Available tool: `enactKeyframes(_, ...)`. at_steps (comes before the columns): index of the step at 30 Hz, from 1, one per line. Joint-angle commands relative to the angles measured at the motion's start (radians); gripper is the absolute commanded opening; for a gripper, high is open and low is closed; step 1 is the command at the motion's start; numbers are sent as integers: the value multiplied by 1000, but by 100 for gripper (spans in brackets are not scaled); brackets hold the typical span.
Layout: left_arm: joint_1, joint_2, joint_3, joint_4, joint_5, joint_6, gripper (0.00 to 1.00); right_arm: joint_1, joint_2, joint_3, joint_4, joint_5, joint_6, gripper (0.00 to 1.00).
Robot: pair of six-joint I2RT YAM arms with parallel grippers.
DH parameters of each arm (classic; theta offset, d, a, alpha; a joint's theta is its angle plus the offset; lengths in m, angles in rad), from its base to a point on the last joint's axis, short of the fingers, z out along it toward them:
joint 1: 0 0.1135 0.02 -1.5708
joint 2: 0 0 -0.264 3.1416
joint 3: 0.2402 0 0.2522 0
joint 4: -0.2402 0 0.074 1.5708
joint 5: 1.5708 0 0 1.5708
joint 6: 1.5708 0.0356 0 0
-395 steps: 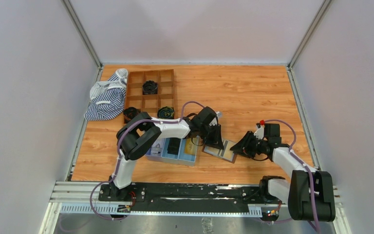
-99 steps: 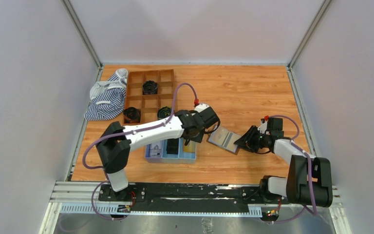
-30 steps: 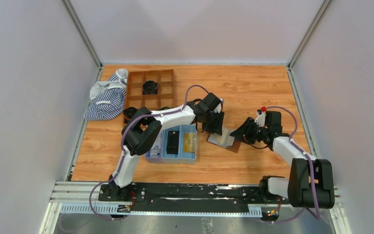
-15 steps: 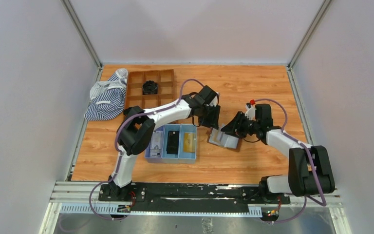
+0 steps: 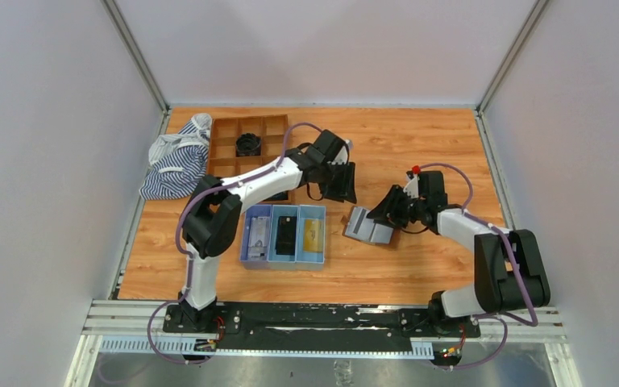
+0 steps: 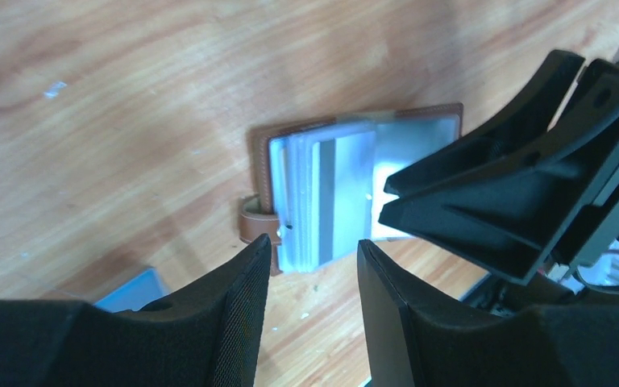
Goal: Take the credit cards out of the card holder
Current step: Remove the credit card from the card holder.
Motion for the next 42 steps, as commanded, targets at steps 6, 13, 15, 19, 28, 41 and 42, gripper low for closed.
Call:
enactKeyframes(6,-42,6,-74,124,197,-53,39,-25,-24,-66,-48,83,-2,29)
enactKeyframes(13,-51,61,-64,115,169,-44,36,-46,11,-95,24,53,54,28)
enactKeyframes(15,-51,70,-66,103,142,-36,36,-51,23,-105,52,43,68,25)
enactKeyframes(19,-51,83,-80,92,96,-25,40,-60,54,-121,115,22,102,21)
enactKeyframes(28,-51,117,-106,126,128,-29,34,-68,122,-141,240,-43,174,21)
enactKeyframes(41,-51,163,-125,152,146,-41,0,-68,138,-154,279,-55,191,13)
enactKeyframes(42,-51,164,-127,152,144,-42,0,-69,136,-156,279,-56,191,10)
